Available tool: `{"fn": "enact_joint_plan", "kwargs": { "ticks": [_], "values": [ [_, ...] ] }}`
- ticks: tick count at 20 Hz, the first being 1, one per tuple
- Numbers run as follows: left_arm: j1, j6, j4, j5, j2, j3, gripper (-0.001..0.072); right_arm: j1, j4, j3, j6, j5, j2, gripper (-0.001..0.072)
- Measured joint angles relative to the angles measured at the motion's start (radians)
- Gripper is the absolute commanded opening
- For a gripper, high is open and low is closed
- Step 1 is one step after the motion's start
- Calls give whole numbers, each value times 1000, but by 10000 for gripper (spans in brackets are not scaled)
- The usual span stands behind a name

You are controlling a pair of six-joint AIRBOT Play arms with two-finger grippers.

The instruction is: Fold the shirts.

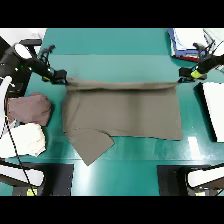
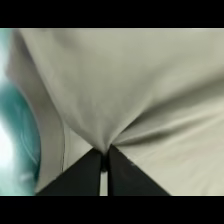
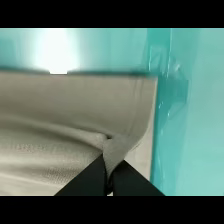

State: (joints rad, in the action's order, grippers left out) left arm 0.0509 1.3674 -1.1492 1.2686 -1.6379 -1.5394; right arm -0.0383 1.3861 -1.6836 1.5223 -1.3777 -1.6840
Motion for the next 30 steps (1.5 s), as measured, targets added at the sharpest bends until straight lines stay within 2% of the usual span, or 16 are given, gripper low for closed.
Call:
{"fn": "enact_joint_plan", "kwargs": {
  "ticks": [1,2,3,4,8,11,19,25,29,30],
  "values": [
    [0,-3,1,-3,0,38,29,-3,0,36,-1,11,7,23],
    [0,-5,1,-12,0,72,273,-6,0,66,-2,21,13,111],
    [0,-6,0,-17,-1,104,606,-8,-2,88,-2,28,15,333],
    [0,-5,-1,-23,-1,127,642,-10,-2,106,-3,32,18,380],
    [0,15,-1,-30,34,175,642,-5,-59,140,-7,17,61,381],
    [0,31,-37,-27,149,251,642,0,-86,170,-25,-37,145,389],
    [0,119,-68,-13,618,792,642,0,-145,449,-39,-54,484,388],
    [0,158,60,-66,763,1076,642,-5,-161,588,-40,6,646,388],
    [-34,129,211,-155,783,1164,641,-5,-164,615,-40,19,690,388],
    [-56,122,241,-183,784,1175,621,-5,-164,618,-40,21,695,388]
  ]
}}
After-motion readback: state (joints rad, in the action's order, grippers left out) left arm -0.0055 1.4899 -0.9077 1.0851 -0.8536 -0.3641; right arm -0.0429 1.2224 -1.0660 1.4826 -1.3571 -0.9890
